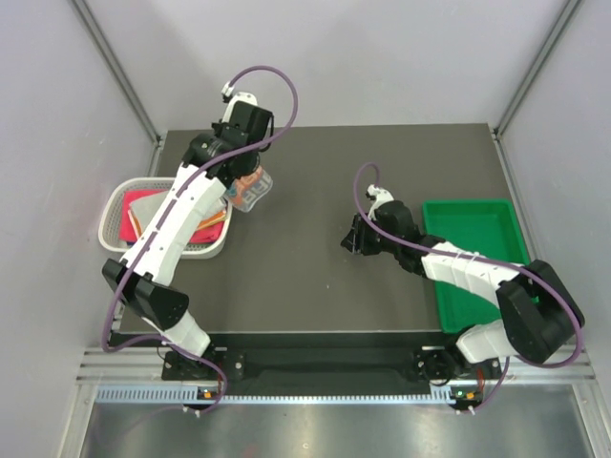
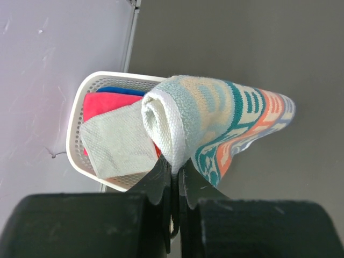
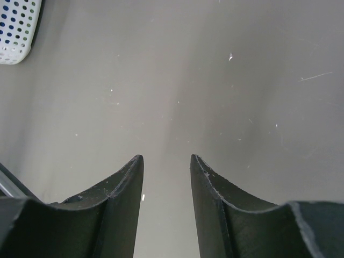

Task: Fold and stack the towels
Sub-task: Neatly place the folded towel into the bin

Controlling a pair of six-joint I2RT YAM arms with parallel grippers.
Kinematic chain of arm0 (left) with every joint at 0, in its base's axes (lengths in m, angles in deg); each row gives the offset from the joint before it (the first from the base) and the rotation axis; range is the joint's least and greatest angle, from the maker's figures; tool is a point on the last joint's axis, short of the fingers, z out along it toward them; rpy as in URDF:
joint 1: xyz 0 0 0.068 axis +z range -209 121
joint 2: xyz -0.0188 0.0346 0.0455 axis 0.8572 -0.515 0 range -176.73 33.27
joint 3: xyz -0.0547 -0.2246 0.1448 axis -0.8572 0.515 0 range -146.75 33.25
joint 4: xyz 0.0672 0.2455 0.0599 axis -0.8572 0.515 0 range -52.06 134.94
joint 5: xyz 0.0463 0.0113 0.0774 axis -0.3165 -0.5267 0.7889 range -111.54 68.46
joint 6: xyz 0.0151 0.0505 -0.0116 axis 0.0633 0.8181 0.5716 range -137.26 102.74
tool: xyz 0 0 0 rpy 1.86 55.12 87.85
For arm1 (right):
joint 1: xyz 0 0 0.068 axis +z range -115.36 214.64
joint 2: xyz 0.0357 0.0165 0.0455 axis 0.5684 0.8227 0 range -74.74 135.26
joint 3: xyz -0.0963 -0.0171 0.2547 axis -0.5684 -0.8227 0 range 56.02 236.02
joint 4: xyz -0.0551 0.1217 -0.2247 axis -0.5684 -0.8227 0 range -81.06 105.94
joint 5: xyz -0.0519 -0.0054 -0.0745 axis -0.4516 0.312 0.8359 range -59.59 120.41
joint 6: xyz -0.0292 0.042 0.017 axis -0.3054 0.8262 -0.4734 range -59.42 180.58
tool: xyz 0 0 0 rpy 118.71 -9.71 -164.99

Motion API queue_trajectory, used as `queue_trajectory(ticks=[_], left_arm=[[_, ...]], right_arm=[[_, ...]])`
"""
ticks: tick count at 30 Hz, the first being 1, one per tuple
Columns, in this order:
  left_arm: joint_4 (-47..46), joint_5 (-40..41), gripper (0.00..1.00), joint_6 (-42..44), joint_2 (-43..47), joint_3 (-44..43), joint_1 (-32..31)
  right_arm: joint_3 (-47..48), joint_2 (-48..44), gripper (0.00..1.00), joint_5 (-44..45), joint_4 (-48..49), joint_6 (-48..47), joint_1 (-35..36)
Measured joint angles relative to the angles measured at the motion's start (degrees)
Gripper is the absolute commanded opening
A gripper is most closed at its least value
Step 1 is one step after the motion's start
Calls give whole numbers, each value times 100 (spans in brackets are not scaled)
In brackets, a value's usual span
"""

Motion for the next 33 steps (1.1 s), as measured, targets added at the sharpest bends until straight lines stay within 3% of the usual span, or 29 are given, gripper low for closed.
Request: queue_trajectory(ticks=[23,33], left_arm=[[660,-280,0,96,13,-955,162],[627,-1036,0,9,756,-181,1316]], right_arm=[[0,0,40,-13,4,74,-2],[0,-2,39,-13,4,98,-2]])
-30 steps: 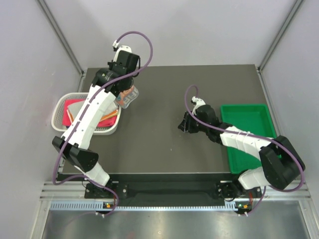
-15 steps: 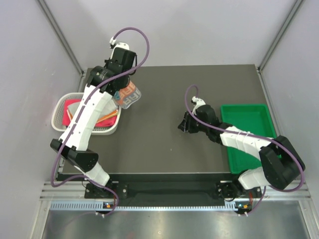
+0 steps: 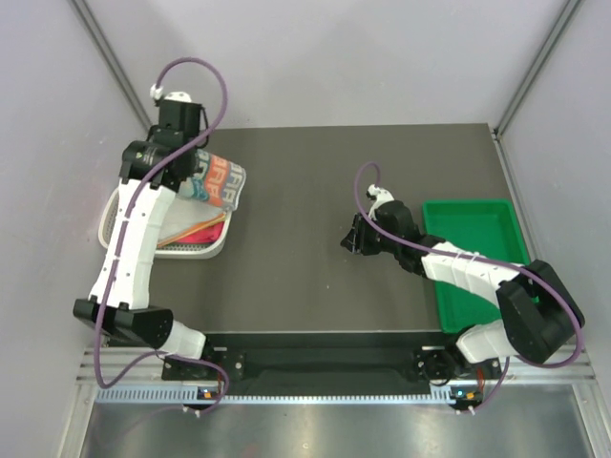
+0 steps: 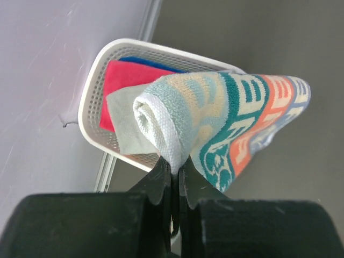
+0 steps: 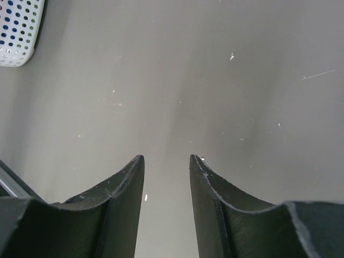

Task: Fold and stack the towels
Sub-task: Neatly place the folded towel into the bin

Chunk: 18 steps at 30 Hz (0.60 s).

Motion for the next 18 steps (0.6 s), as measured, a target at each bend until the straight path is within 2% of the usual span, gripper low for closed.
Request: queue_trajectory(ticks=[5,10,18], left_arm=[[-328,-315,0,-74,411,955,905],[-828,-614,0,-267,411,1838,1700],[-1515,-772,0,-710,269,2424,2514]], right_arm=[[0,13,40,-22,46,-2,0],[0,221,39,-83,267,-4,0],[-9,590,38,-280,413,2,0]])
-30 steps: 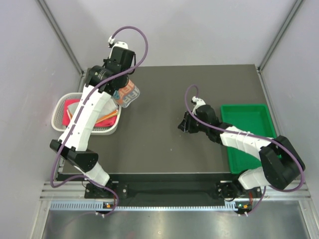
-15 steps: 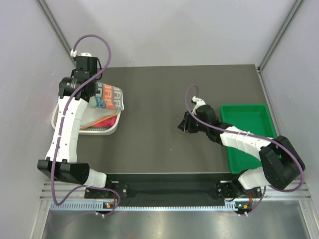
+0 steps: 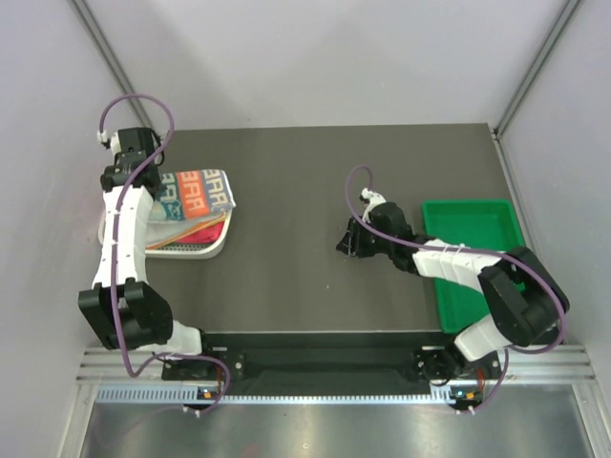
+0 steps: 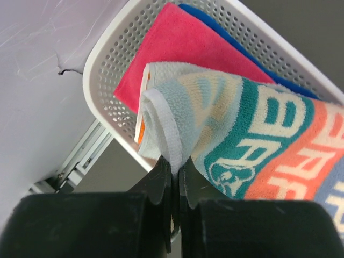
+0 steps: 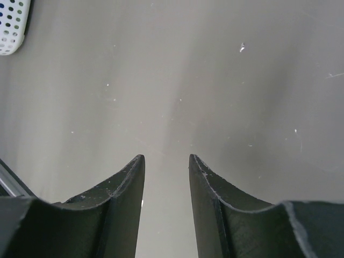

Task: Fold and stack the towels
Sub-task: Neatly place the folded towel into the bin

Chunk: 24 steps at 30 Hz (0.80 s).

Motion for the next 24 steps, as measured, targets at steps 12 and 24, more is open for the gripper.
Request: queue_trajectory(ticks=[12,24], left_arm=[[-815,-267,37,-365,-719,367,605],[-1128,-680,76,-452,-601,656,605]], right_arm=[[-11,68,39,-50,103,0,0],[-52,22,49,26,136,-35,0]])
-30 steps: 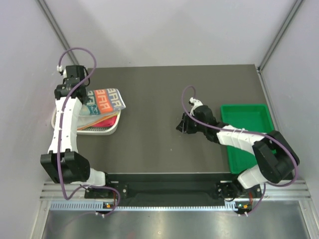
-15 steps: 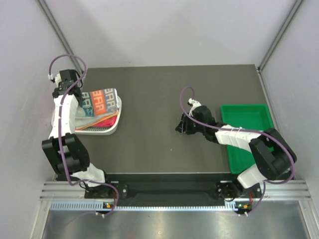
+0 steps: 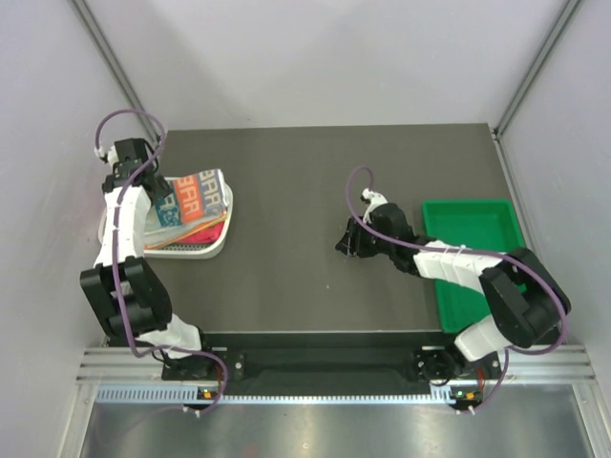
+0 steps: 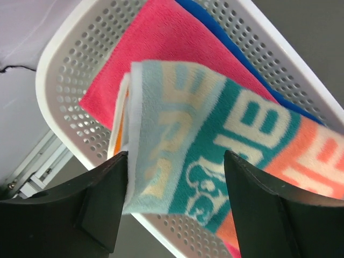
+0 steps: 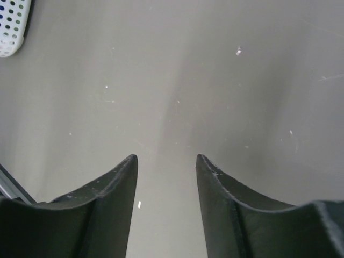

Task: Fold and stack the towels
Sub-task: Neatly place the folded towel into the bin

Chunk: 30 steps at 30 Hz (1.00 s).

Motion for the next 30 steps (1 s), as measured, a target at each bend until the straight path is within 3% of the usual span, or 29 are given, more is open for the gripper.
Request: queue_trajectory(ticks=[3,9,14,20,30], left_arm=[[-63,-35,78,-55,330,234,-243],[-157,61,81,-116,1067,752,-1405],[-291,151,81,-210,1488,1141,-2411],[-527,-26,78,-337,1969,1696,-2798],[-1309,-863,78,-247,2118,2238,-4109]], right_arm=[[-61,-186,57,120,-42,-39,0],[-63,-728,72,387,-122,-155,0],[-61,-1316,76,619,-170,-221,-7],[-28,-1823,80,866,-396,-267,-26],[57,-2640,94,1576,-1019,-369,-33]])
